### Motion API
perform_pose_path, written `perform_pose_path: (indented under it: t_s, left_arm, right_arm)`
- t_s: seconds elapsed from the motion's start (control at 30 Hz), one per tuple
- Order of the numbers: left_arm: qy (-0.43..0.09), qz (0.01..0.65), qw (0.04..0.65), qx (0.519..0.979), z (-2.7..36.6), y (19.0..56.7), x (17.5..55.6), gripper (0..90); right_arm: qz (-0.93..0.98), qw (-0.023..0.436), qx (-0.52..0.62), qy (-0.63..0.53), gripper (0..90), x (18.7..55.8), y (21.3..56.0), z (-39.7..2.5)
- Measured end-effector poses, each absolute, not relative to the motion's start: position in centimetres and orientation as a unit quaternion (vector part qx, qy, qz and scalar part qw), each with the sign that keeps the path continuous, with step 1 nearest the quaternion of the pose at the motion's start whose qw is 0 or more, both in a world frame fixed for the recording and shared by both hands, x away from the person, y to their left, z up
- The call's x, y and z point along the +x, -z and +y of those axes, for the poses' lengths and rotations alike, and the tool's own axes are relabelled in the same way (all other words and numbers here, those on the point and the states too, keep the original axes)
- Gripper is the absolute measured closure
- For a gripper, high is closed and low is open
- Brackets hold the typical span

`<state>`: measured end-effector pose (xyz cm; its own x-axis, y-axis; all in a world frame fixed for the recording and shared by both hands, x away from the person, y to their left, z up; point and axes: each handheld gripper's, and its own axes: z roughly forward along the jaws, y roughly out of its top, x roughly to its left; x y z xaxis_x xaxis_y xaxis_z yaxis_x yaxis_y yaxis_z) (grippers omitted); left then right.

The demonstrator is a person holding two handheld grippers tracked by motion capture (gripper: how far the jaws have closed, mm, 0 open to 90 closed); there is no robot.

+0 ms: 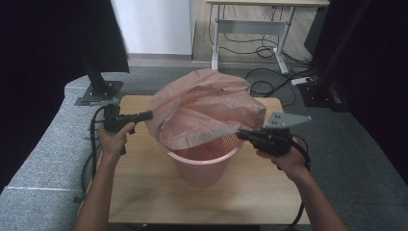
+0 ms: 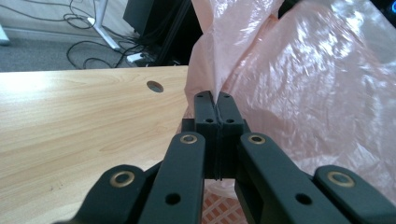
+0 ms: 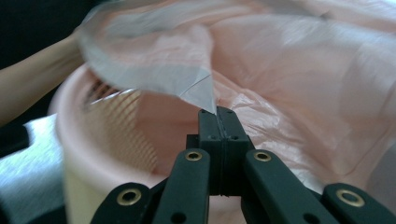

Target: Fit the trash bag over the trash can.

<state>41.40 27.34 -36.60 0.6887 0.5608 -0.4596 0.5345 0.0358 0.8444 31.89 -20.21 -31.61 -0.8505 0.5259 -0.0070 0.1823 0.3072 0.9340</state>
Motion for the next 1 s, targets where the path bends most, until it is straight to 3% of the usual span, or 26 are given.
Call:
perform_pose_path:
  t_s: [0.07,0.3,0.47,0.7,1.0]
  left_arm:
    - [-0.014,0.393,0.602,0.695,27.4,36.5,41.1,89.4]
    - [-0.019,0.379,0.603,0.702,28.2,36.1,39.4,89.4]
    - [-0.016,0.374,0.601,0.706,28.4,36.5,38.5,89.5]
    - [-0.011,0.383,0.585,0.715,28.2,37.8,38.5,89.6]
    - [0.007,0.387,0.583,0.714,26.7,39.5,39.8,89.6]
  right_arm:
    - [0.793,0.163,0.218,-0.545,89.7,31.0,32.0,-20.4]
    - [0.775,0.087,0.2,-0.593,89.7,28.1,34.6,-20.6]
    - [0.783,0.061,0.165,-0.596,89.7,26.2,37.1,-19.4]
    - [0.799,0.025,0.158,-0.58,89.7,27.0,40.5,-16.9]
    - [0.793,0.0,0.172,-0.584,89.8,28.4,42.7,-16.9]
